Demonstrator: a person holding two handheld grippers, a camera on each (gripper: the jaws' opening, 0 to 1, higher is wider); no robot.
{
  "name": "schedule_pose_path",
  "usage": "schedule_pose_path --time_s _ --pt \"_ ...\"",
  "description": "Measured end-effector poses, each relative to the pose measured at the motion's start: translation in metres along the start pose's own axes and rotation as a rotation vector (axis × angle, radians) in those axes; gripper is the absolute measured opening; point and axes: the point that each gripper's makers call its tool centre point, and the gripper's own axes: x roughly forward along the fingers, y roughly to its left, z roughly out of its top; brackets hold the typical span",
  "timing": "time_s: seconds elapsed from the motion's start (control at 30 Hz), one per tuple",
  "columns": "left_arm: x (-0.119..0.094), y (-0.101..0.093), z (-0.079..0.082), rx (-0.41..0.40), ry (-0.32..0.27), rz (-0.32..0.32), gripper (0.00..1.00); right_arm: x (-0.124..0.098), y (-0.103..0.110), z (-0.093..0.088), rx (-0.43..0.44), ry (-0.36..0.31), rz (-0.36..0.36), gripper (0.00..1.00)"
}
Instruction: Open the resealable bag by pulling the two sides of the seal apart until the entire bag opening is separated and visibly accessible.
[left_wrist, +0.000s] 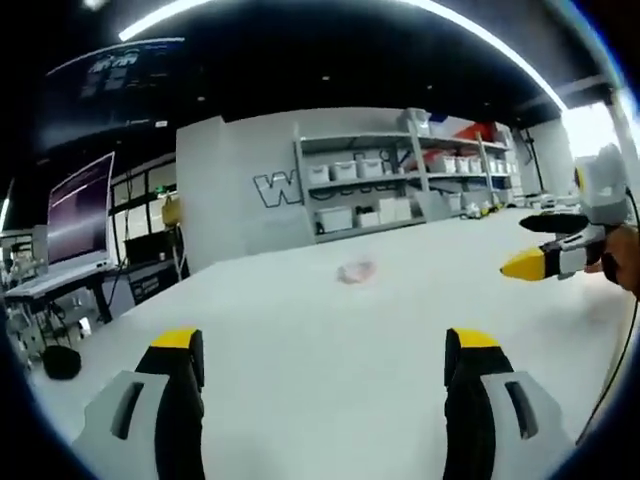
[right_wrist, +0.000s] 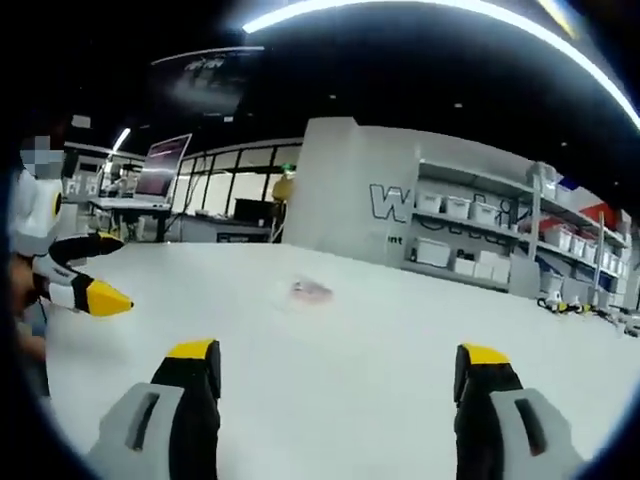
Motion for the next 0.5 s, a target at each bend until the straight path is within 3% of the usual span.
schedule_pose_path --time_s 0.03,0.2,0.43,0.5 --pt "0.0003 0.001 -0.0004 0.01 0.003 0.004 1.0 0.0004 -0.0011 0.0052 -0.018 -0.026 -0.001 1.0" --pt "-0.0002 0.0054 -0.0029 0.015 0.042 0.011 1.0 -0.0007 -0.0062 0.0133 -0.017 -0.022 -0.008 1.0" --pt "-0.0075 0.0042 -0.0008 0.012 0.002 0.013 1.0 -0.0031 -0.0026 0.0091 0.019 -0.029 0.003 1.0" --pt "-0.0084 0.0082 -0.0003 -0.013 -0.002 0.025 0.94 -0.0034 -0.003 0.0078 0.022 -0.026 0.001 1.0"
